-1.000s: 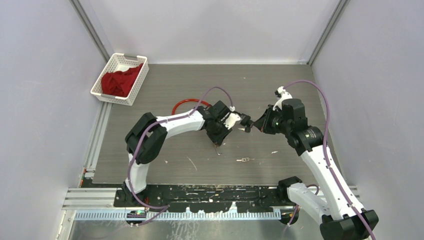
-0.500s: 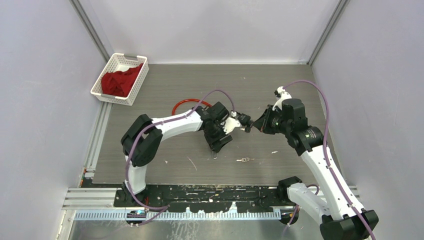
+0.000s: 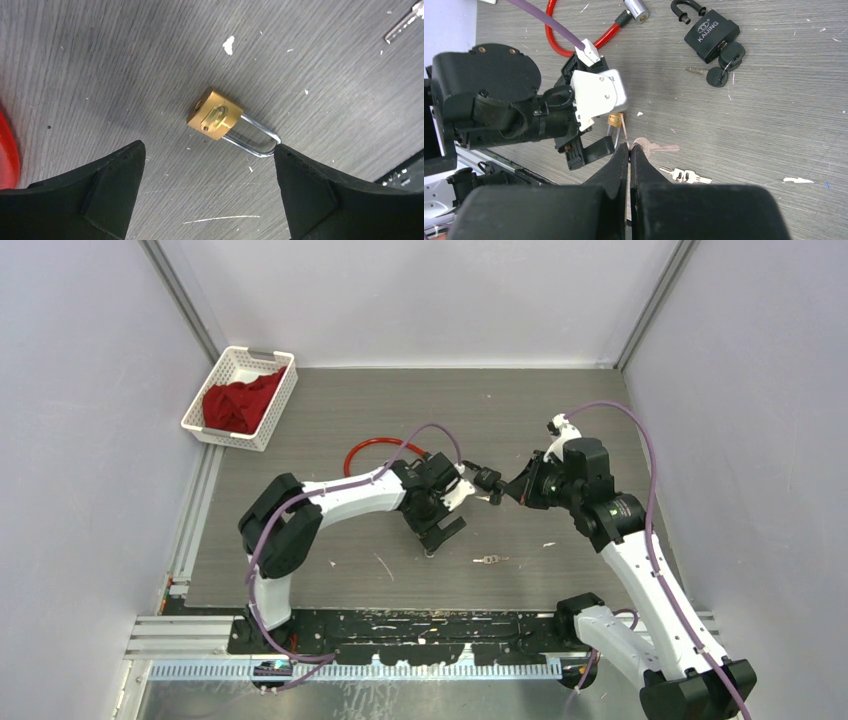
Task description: Unlock with the key
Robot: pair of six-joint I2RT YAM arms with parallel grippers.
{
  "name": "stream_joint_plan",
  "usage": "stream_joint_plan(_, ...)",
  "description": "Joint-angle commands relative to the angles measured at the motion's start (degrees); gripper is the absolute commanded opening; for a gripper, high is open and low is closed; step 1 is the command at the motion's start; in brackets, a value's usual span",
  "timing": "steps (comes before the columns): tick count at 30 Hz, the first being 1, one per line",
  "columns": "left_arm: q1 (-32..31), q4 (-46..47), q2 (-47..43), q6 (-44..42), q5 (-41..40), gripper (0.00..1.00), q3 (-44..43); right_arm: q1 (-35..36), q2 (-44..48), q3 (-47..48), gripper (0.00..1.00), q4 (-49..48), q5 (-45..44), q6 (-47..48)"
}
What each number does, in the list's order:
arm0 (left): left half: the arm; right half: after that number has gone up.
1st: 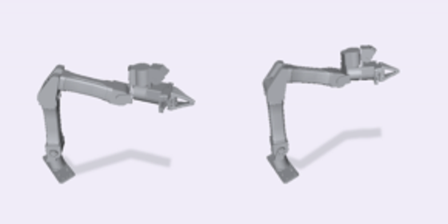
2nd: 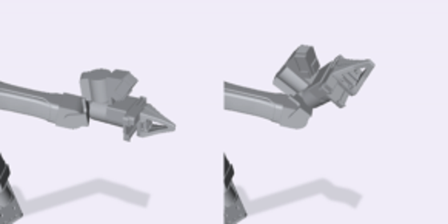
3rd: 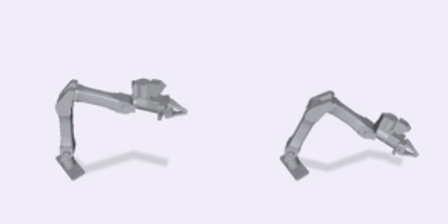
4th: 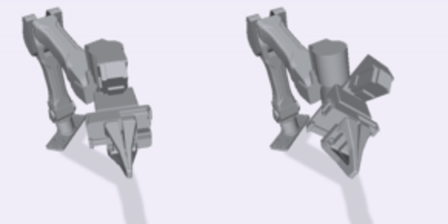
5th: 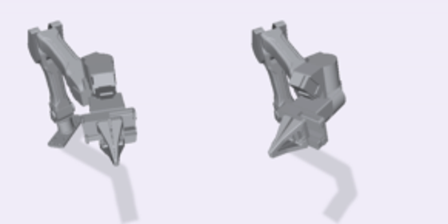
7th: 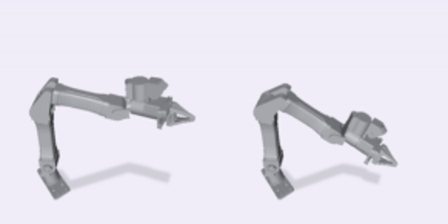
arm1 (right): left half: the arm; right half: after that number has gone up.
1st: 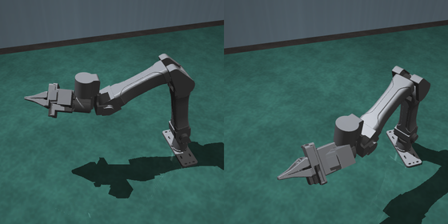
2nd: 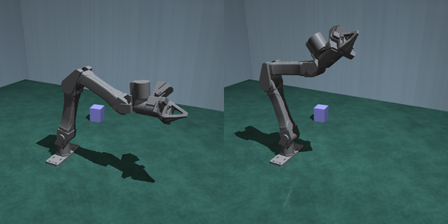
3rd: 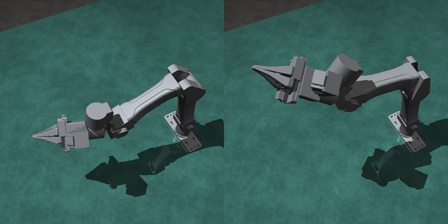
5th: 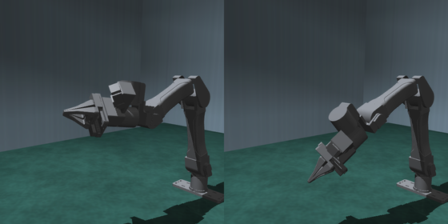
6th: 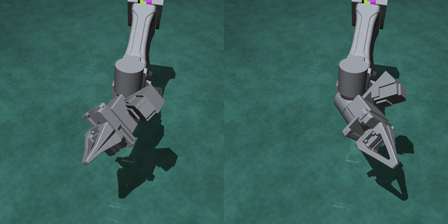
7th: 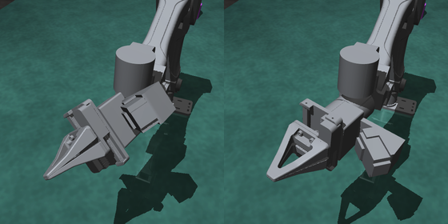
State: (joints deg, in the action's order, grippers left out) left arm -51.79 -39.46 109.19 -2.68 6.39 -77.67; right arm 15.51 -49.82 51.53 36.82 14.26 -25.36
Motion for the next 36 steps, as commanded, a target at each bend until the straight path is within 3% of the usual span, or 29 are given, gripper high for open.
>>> stream_joint_plan(1,-1.79,4.99,-0.26,2.49,-7.22,0.99,-0.04,-0.24,1.55,0.44,0.01,-2.79,1.08,0.32)
stream_joint_plan(12,-3.08,6.72,0.17,4.57,-4.52,0.99,1.92,-0.27,1.72,-0.35,0.01,-3.33,1.94,0.07)
stream_joint_plan(27,-3.81,7.82,-2.27,-6.4,-12.62,0.99,8.25,-0.23,1.14,-0.11,0.01,-4.24,3.29,-0.81)
stream_joint_plan(36,-0.57,9.27,-6.72,-10.4,-11.47,1.0,12.45,-0.26,1.78,-0.55,0.01,-4.09,3.8,-1.04)
